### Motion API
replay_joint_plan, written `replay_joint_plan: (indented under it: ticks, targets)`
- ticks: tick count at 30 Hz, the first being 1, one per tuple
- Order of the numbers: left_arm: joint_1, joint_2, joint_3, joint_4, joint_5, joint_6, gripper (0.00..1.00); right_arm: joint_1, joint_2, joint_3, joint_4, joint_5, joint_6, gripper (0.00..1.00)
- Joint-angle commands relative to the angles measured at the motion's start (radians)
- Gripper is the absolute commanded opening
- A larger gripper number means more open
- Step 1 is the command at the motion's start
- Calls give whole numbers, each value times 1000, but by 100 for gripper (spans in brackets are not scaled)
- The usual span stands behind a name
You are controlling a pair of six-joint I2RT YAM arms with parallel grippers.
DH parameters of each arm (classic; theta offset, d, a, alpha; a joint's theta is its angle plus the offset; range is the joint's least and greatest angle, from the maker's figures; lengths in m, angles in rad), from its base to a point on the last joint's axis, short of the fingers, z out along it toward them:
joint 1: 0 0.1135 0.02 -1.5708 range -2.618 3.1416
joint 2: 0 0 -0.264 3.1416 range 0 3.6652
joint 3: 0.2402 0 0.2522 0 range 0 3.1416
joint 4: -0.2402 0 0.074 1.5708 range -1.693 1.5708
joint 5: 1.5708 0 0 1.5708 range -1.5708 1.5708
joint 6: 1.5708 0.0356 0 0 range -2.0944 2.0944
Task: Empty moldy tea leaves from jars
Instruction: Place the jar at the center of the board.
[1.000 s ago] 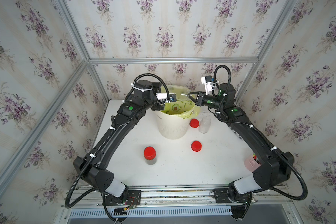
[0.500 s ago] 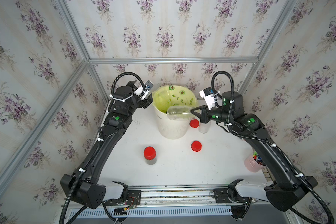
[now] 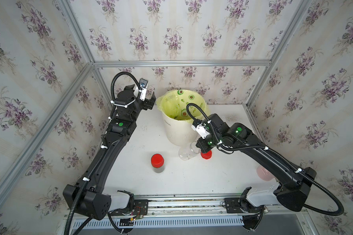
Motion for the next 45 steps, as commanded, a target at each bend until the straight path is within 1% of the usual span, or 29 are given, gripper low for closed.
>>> replay_joint_plan:
  ticks: [1, 4, 7, 14, 19, 22, 27, 33, 38, 41, 43, 45]
  targets:
    - [-1, -10, -10, 24, 11, -29, 99, 19, 28, -5, -60, 92, 44, 0]
    - [-2, -16, -21, 23, 4, -25, 99, 38, 67, -24, -62, 146, 76, 0]
    - [-1, -20, -27, 21, -5, -20, 99, 46, 111, -46, -46, 161, 90, 0]
    - [0, -21, -28, 20, -14, -17, 99, 49, 135, -104, 57, 216, 134, 0]
    - [0, -15, -23, 14, 14, -25, 100, 49, 154, -157, 112, 206, 140, 0]
    - [-1, -13, -21, 8, 20, -28, 99, 49, 191, -156, 103, 223, 142, 0]
    - [-1, -12, -21, 5, 21, -25, 99, 49, 205, -167, 134, 212, 133, 0]
    - [-1, -10, -17, 1, 23, -17, 99, 49, 205, -181, 143, 224, 128, 11]
    - [-1, -9, -16, 0, 31, -19, 99, 49, 204, -185, 142, 221, 125, 12]
    - [-1, -10, -15, -2, 36, -19, 100, 49, 199, -182, 145, 213, 125, 16]
    - [-1, -10, -15, -2, 38, -16, 99, 49, 188, -175, 147, 208, 125, 20]
    - [-1, -9, -15, -3, 38, -16, 99, 49, 172, -165, 147, 199, 123, 29]
